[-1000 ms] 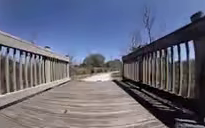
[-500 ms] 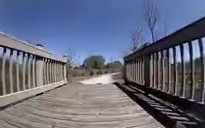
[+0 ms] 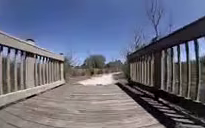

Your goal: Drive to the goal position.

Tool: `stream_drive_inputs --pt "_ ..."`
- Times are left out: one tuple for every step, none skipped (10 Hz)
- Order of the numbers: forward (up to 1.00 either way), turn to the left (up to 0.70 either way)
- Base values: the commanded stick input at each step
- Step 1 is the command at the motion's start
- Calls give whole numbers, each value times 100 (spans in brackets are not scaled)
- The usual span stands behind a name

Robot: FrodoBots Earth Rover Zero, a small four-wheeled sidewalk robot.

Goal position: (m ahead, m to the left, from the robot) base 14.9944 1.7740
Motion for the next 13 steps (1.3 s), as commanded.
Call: stream_drive_inputs --pt "70 0" --pt "70 0" --pt "70 0" --pt "70 0" --pt "70 0" --pt "70 0" --pt "70 0" --pt "70 0" --pt "70 0" --pt "70 0" --pt "70 0" --pt "70 0" --pt "70 0"
